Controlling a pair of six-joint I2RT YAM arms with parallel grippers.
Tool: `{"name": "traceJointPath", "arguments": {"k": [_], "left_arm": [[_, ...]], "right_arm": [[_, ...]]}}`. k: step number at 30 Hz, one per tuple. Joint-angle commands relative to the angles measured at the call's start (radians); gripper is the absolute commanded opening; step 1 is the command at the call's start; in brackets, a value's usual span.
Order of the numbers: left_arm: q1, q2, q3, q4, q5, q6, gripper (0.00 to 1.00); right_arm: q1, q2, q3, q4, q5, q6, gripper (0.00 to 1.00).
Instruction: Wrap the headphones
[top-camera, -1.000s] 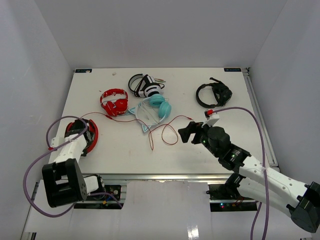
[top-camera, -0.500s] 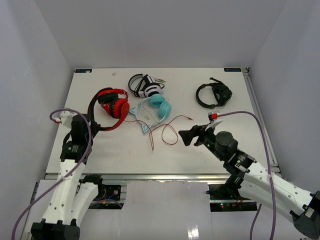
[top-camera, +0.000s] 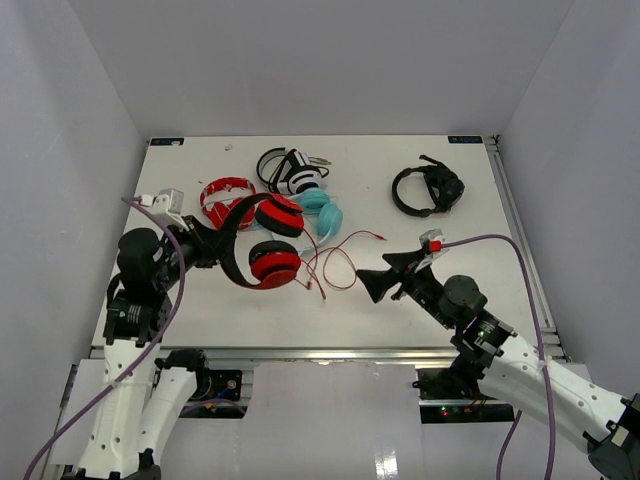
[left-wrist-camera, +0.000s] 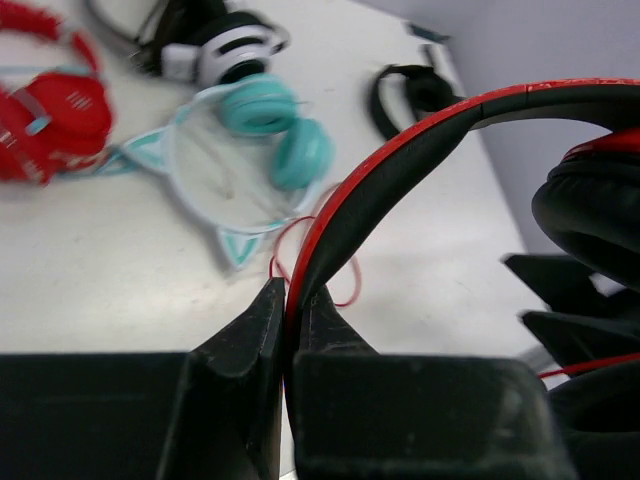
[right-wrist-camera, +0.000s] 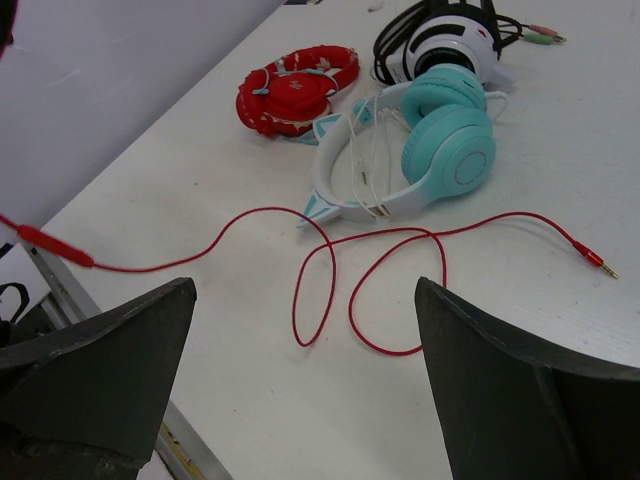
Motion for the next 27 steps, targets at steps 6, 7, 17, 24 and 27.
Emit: {"name": "traceJointPath", "arguments": {"k": [6,7,17,24,27], "left_arm": [[-0.003,0.068,0.159,0.084,0.334,0.085,0.00],[-0.004,0.105,0.170,0.090,0.336,0.082,0.00],[-0.330,0.281,0.133,0.193,-0.114,0.077,0.00],[-0.518,0.358,0.090,0.286,-0.437,0.061,0.00],[-0.521,0.285,0.032,0.317,-0.515,0.043,0.00]], "right_arm": [[0.001,-0.104,-0.037,0.230,-0.273,-0.096,1.00],[0.001,-0.108,-0.039,0.237,-0.285,-0.094,1.00],[0.001,-0.080,-0.033,0.236,-0.315,-0.093,0.97],[0.002,-0.080,-0.038,0.201,-0.242,-0.103,0.96],[0.002,-0.080,-0.070,0.252,-0.247,-0.105,0.95]]}}
